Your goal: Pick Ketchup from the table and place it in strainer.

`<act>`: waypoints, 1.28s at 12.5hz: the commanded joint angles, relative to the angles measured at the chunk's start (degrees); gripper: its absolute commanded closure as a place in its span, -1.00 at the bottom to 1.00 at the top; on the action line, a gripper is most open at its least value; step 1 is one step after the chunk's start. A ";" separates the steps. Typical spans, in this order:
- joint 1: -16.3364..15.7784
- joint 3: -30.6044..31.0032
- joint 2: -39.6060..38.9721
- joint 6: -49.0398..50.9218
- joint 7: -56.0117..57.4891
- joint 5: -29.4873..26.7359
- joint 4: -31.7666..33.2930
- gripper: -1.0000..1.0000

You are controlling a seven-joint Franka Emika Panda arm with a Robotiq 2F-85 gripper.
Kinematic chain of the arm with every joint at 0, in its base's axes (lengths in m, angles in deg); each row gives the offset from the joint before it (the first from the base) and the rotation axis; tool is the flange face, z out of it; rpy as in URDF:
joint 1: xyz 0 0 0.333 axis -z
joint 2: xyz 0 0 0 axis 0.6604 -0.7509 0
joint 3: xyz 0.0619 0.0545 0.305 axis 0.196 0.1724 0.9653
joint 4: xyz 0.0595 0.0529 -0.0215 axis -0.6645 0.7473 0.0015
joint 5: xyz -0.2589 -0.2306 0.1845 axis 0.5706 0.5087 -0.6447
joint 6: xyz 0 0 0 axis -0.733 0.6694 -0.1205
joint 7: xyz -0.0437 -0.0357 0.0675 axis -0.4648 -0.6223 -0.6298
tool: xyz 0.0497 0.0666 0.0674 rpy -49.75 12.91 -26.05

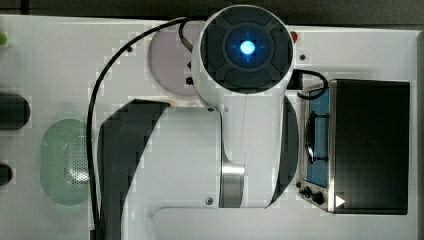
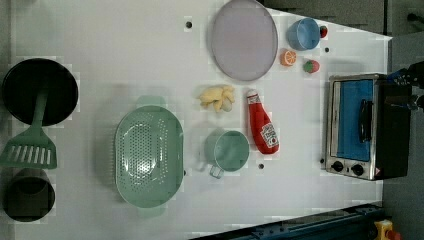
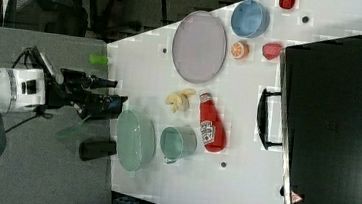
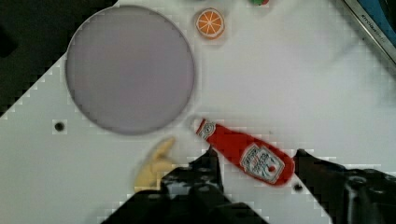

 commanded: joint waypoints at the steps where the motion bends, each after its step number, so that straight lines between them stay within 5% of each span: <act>1: 6.37 2.54 14.42 9.31 1.78 -1.29 6.39 -0.59; 3: 6.33 2.82 14.23 9.26 2.03 -1.29 6.62 -1.00; 10: 5.82 6.36 10.33 2.31 10.51 -1.31 13.11 -1.00; 16: 5.75 8.74 6.46 -8.20 35.56 -1.29 21.22 -1.00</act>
